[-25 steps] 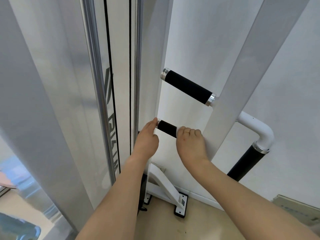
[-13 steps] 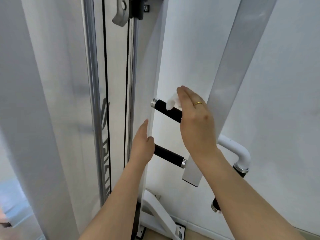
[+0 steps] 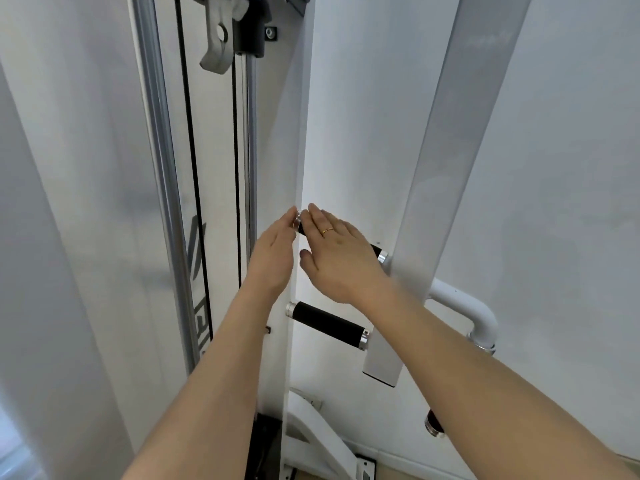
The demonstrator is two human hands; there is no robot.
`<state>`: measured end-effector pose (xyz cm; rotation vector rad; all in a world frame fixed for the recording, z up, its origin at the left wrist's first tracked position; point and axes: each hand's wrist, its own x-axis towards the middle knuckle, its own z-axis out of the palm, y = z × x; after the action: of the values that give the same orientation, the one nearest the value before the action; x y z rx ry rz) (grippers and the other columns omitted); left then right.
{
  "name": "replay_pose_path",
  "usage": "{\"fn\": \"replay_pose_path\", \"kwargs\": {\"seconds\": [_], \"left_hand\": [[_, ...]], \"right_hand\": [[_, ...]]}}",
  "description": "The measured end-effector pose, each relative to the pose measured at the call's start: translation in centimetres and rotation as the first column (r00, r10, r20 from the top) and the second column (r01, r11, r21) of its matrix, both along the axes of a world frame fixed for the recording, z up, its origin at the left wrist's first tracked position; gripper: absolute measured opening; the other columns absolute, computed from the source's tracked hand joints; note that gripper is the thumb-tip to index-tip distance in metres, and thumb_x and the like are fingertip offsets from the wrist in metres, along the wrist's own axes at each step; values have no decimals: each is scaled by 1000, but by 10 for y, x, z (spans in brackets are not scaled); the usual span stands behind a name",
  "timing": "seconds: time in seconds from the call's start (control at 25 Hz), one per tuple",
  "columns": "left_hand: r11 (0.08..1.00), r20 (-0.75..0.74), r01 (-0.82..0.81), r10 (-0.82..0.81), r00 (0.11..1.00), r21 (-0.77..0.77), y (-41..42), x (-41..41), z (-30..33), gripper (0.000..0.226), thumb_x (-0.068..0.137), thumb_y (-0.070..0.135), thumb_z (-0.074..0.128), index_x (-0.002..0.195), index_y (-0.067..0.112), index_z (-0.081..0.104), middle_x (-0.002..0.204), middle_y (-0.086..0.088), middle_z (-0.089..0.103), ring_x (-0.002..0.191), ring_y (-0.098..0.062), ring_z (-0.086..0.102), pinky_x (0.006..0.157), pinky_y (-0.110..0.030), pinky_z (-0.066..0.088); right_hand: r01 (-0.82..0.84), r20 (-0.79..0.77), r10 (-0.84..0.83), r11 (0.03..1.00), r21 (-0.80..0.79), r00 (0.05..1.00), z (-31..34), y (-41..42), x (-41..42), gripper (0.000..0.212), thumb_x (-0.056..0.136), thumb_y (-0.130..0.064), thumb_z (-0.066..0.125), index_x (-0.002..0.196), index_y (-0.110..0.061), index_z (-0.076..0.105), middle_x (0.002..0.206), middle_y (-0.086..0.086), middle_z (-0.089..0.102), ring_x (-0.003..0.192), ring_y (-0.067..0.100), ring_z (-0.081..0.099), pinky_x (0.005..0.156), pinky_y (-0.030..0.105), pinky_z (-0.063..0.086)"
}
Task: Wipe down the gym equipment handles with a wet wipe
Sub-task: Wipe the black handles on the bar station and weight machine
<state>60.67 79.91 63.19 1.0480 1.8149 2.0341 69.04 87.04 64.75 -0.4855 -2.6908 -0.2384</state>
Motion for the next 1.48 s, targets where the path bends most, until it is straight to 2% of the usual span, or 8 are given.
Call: {"fn": "replay_pose_path", "kwargs": {"seconds": [0.16, 0.4, 0.48, 0.64, 0.8, 1.0, 1.16, 1.48], "left_hand": [[992, -168, -119, 112, 979, -32, 3, 1, -1, 43, 96, 6, 28, 136, 12, 41, 120, 9, 41, 86, 13, 46, 68, 11, 26], [997, -166, -63, 69, 984, 45, 0, -1, -13, 52, 91, -3, 29, 139, 15, 38, 127, 14, 43, 119, 4, 37, 98, -1, 25], [997, -100, -37, 44, 994, 69, 0, -2, -15, 51, 92, -3, 28, 138, 15, 38, 133, 10, 45, 123, 2, 37, 106, -13, 25], [999, -87, -12, 15, 996, 42, 2, -1, -17, 52, 91, -1, 26, 138, 17, 40, 140, 6, 44, 123, 4, 36, 97, -3, 23], [998, -114, 13, -7, 993, 58, 1, -6, -19, 57, 82, 17, 27, 137, 18, 41, 133, 13, 47, 121, 6, 39, 99, -7, 27], [999, -111, 12, -6, 994, 46, 3, -7, -23, 63, 77, 20, 25, 137, 20, 42, 135, 12, 45, 124, 5, 37, 95, 5, 24], [996, -79, 46, -39, 996, 79, 6, -6, -23, 63, 75, 20, 26, 137, 19, 41, 133, 14, 46, 124, 5, 38, 99, 0, 27], [991, -344, -91, 52, 937, -99, 4, 2, -24, 66, 79, 17, 23, 145, 15, 25, 153, 3, 24, 138, -2, 21, 103, -4, 12]], "right_hand": [[79, -142, -85, 996, -46, 986, -12, 0, 29, 57, 94, 0, 26, 148, -10, 12, 157, 8, 14, 144, 20, 13, 116, 29, 9], [-111, -159, 100, 992, -65, 982, -3, -10, -15, 65, 88, 8, 31, 147, -7, 10, 156, 9, 15, 145, 19, 10, 117, 28, 1], [-96, -236, 89, 995, -17, 968, -13, 0, -6, 64, 81, 13, 29, 143, -1, 24, 152, 16, 27, 141, 28, 24, 116, 35, 18], [143, -417, -115, 989, 36, 901, -35, 9, -13, 43, 73, 13, 44, 115, 11, 56, 114, 27, 62, 110, 42, 59, 91, 47, 48], [-1, -251, -12, 999, -48, 968, -3, 3, -29, 51, 84, 8, 48, 134, 3, 38, 136, 20, 48, 132, 32, 40, 105, 39, 36], [267, -278, -219, 952, 147, 935, -13, 9, -8, 47, 64, -13, 80, 105, 3, 61, 104, 17, 66, 95, 29, 64, 66, 26, 53], [225, -120, -216, 972, 63, 969, 8, 1, -37, 34, 92, -6, 38, 125, 4, 39, 119, 17, 55, 106, 30, 53, 82, 33, 40], [340, -250, -260, 865, 370, 933, -26, 18, -10, 44, 72, -9, 37, 104, -4, 67, 75, 4, 67, 62, 18, 62, 58, 25, 48]]}}
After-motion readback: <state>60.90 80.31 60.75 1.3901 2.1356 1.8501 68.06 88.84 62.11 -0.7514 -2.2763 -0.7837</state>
